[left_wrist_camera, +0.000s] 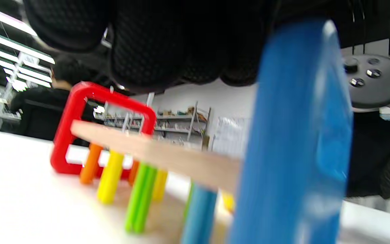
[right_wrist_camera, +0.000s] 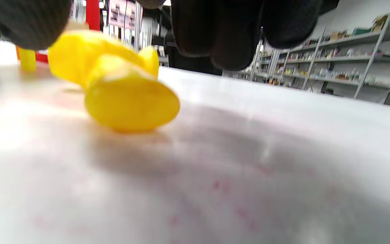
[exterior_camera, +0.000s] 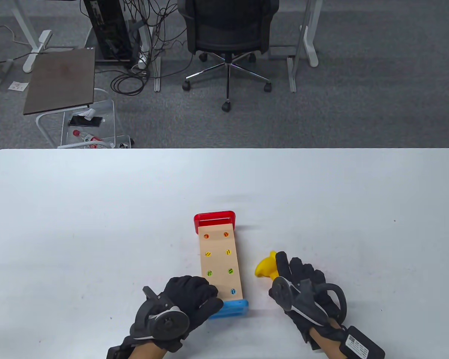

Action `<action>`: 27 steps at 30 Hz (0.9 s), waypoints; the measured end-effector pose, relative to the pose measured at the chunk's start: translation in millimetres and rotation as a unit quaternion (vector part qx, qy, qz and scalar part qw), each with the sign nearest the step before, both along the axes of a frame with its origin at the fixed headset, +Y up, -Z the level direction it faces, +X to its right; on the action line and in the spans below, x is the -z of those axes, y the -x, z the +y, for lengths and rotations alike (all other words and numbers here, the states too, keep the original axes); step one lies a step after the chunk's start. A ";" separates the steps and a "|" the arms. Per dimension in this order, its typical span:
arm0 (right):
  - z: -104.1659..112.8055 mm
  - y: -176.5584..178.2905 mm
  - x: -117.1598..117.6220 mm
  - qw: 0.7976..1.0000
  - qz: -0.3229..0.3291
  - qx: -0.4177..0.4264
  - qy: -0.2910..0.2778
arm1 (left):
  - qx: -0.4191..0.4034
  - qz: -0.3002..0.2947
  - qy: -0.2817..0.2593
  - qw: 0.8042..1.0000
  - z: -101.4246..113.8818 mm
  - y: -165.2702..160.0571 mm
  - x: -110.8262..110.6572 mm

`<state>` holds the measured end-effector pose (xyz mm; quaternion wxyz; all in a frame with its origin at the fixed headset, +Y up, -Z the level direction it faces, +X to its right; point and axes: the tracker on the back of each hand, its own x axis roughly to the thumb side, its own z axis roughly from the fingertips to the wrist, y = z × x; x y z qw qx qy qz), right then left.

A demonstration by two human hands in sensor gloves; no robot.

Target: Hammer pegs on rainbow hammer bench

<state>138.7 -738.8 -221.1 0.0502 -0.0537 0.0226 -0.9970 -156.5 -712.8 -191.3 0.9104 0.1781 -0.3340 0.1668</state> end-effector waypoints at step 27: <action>13.1 -0.9 -13.9 0.997 0.015 0.002 -0.079 | 0.138 0.134 -0.017 0.981 9.3 15.8 -6.8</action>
